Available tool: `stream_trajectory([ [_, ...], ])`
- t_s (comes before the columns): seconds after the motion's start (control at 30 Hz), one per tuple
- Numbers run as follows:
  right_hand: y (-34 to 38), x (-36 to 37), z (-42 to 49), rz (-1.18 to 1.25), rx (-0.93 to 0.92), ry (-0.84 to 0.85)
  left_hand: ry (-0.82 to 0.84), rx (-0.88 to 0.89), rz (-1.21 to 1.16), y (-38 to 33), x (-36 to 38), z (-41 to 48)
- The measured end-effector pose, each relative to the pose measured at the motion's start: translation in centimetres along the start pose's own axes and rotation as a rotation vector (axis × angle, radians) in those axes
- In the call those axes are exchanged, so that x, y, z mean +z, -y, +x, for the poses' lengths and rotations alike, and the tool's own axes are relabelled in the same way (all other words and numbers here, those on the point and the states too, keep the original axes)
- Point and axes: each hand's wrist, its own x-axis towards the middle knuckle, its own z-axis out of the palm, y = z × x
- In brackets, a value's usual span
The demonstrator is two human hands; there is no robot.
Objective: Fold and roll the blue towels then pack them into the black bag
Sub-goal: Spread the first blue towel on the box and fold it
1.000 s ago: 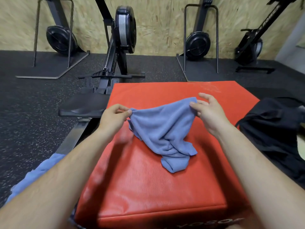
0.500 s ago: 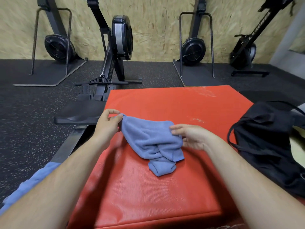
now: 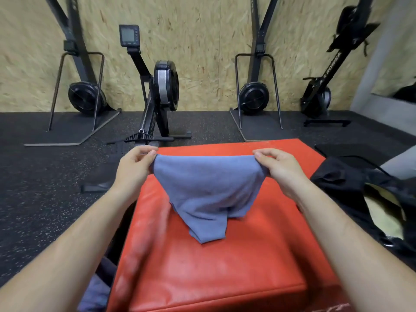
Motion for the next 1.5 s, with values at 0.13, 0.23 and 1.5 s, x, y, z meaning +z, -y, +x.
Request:
stream_trajectory([
  [0.13,6.4,-0.7,0.5,0.008,-0.062,-0.016,0.004,0.046,0.018,-6.0,-0.7,0.9],
  [0.23,10.6,-1.5,0.7,0.046,-0.071,0.033,-0.005,0.071,0.049,-10.4,-1.7,1.8],
  [1.5,16.2,-5.6,-9.2,0.072,-0.106,0.121,0.023,0.085,-0.04,-17.3,-5.9,-6.5],
])
